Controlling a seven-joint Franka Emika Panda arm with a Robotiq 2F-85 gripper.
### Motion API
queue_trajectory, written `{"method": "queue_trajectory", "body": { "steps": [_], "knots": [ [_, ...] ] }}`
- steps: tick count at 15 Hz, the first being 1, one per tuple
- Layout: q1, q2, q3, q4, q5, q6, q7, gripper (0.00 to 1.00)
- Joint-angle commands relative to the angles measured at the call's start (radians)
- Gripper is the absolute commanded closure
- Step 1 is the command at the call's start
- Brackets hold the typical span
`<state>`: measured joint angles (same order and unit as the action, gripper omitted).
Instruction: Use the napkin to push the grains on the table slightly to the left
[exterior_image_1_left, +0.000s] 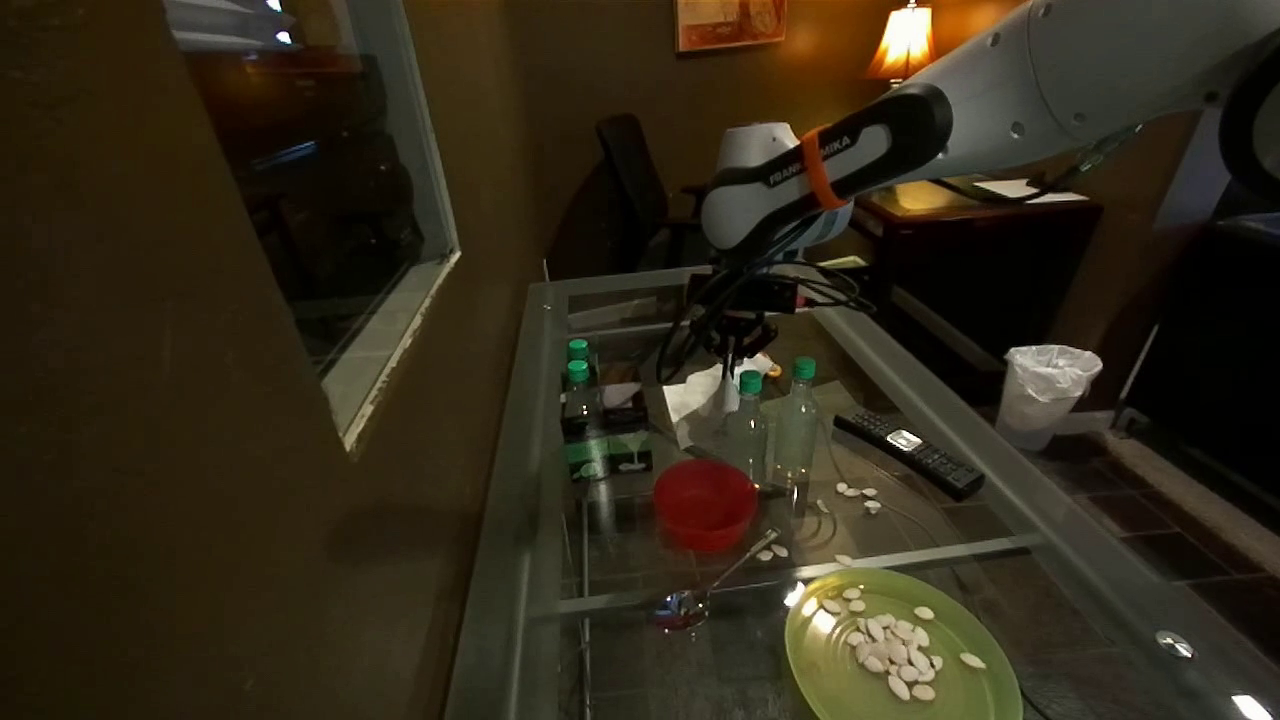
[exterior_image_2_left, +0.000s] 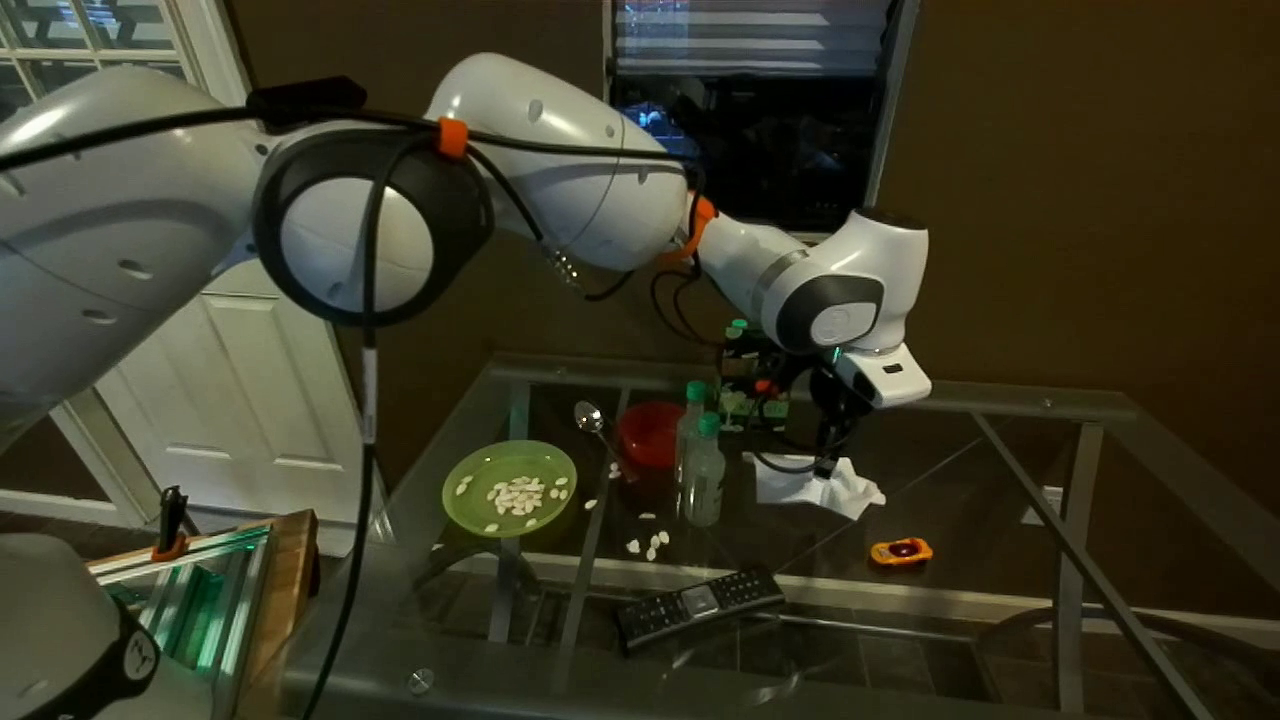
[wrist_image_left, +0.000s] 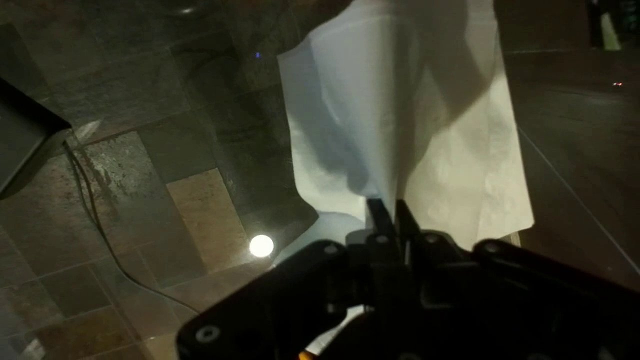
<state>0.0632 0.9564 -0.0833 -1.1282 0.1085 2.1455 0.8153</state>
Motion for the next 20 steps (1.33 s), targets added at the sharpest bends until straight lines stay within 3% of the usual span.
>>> {"method": "queue_trajectory", "body": {
  "steps": [1, 6, 13, 20],
  "knots": [
    [0.009, -0.041, -0.01, -0.03, -0.012, 0.002, -0.002, 1.0],
    [0.02, -0.143, -0.024, -0.1, -0.025, 0.015, 0.009, 0.99],
    [0.061, -0.38, -0.101, -0.383, -0.163, 0.003, 0.03, 0.99],
    [0.035, -0.532, -0.035, -0.568, -0.158, -0.167, -0.094, 0.99]
  ]
}}
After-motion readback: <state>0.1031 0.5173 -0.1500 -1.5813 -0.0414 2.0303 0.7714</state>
